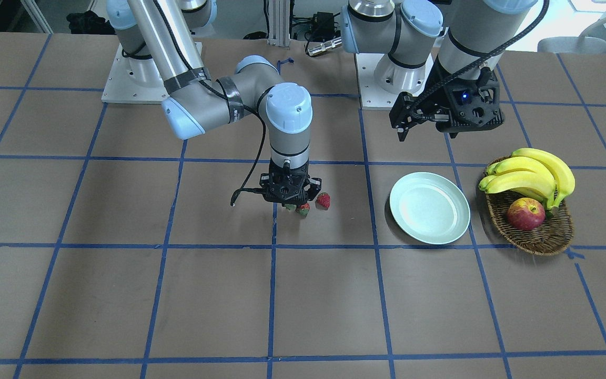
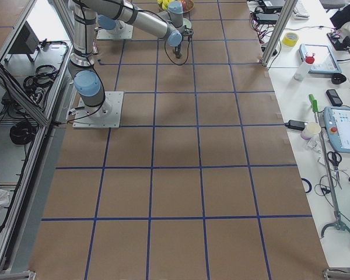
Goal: Collect all strawberries into plate
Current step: 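Carry the strawberry and set it down beside the other two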
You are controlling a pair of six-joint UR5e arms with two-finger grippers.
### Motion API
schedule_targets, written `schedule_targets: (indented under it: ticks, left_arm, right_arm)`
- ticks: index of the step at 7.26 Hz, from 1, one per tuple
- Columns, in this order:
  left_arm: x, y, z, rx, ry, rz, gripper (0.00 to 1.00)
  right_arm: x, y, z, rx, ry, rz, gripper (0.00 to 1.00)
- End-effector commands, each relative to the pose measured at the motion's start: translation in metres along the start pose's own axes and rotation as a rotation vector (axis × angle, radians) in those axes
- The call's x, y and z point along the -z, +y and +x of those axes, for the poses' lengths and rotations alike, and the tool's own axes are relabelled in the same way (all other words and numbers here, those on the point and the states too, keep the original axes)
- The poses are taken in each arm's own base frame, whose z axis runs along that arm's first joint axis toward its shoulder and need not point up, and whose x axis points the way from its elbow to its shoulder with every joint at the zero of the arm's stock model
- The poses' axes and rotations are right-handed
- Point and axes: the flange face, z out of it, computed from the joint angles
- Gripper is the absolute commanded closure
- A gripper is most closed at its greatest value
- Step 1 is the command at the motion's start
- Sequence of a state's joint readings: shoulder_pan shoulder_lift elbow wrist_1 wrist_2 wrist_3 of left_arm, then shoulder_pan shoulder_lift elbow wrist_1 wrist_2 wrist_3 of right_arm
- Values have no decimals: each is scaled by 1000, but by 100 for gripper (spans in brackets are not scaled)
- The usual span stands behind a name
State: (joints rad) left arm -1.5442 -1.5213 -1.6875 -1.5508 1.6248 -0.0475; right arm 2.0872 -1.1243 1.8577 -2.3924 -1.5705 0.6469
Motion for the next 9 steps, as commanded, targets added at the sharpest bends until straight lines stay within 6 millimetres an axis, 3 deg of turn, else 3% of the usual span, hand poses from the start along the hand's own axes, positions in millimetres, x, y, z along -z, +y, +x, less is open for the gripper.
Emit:
schedule_targets:
  ticks: [1,4,5,6,7,9]
  left_arm:
    - [0,0,0,1,0,0,0]
    - [-2,-1,-1,2,-1,-3,0]
    - [-1,-1,-1,2,0,-2,0]
    - [-1,-1,-1,2,0,-2,0]
    - [-1,-1,-1,3,0,-1,0]
    - [0,-1,-1,3,1,3,0]
  right_arm:
    - [-12,3,-1,0,1,-14,100]
    - [-9,4,0,-6,-2,-12,93]
    - [-6,3,0,-8,-4,-8,61]
    - [-4,4,-1,-4,-6,-2,17]
    - [7,2,-3,-4,-21,15,0]
    - [20,2,-7,-7,-37,32,0]
